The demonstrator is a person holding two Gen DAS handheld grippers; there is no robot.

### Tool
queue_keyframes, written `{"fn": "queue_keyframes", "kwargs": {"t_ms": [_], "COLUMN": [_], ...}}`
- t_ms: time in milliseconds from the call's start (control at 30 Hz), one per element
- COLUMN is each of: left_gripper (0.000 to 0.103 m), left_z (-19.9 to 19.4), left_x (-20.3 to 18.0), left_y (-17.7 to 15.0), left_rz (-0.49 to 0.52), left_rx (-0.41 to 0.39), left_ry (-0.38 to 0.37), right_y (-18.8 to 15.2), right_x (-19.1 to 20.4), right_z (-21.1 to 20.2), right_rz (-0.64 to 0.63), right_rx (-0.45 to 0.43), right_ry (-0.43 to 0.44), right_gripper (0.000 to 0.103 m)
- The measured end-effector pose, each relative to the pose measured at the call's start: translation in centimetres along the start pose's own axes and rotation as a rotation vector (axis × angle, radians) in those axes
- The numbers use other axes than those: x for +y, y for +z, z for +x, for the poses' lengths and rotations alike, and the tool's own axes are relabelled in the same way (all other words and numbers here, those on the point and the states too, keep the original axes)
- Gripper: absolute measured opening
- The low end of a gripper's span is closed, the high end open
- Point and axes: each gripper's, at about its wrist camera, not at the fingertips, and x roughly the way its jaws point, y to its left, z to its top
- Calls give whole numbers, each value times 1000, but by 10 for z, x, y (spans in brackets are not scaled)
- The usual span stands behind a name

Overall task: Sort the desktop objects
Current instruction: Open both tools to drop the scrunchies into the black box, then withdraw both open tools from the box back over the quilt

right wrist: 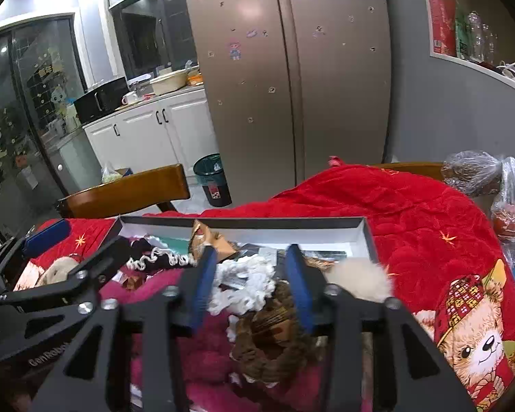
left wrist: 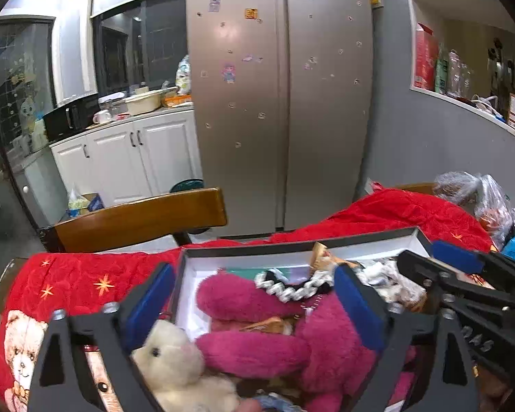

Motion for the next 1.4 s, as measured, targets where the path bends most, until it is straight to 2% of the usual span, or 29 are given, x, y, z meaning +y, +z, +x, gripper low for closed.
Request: {"fn": "queue_keyframes", "kwargs": {"t_ms": [67, 200, 333, 467, 600, 833, 1033, 1167, 1400], "left_gripper": [103, 103, 103, 103, 103, 103, 103, 103, 103], "left_z": [-3, -5, -6, -7, -8, -15, -29, -48, -95], "left_x": [5, 12, 12, 15, 19, 21, 24, 31, 48], "left_y": [1, 4, 5, 5, 5, 6, 9, 2, -20], "left_rz": [-16, -29, -20, -29, -32, -34, -44, -75, -76], "left_rx": [-11, -13, -11, -7, -4, -11, -18, -17, -30], "left_ry": [-16, -32, -32, -28, -30, -22, -26, -21, -15], "right_y": [2, 5, 7, 8, 6, 4, 4, -1, -8], "right_x": [-4, -9, -8, 4, 16, 20, 25, 36, 50], "right_z": [-3, -8, -17, -31, -37, -43, -56, -79, -124], "right_rz": [14, 35, 32, -15, -84, -73, -82, -137, -112], "right_rx": [-11, -25, -52, -112, -119, -132, -127, -183, -204], "right_ry": [8, 21, 44, 18, -11, 53, 33, 10, 101], "right_gripper": [68, 80, 103, 103, 103, 103, 103, 103, 103]}}
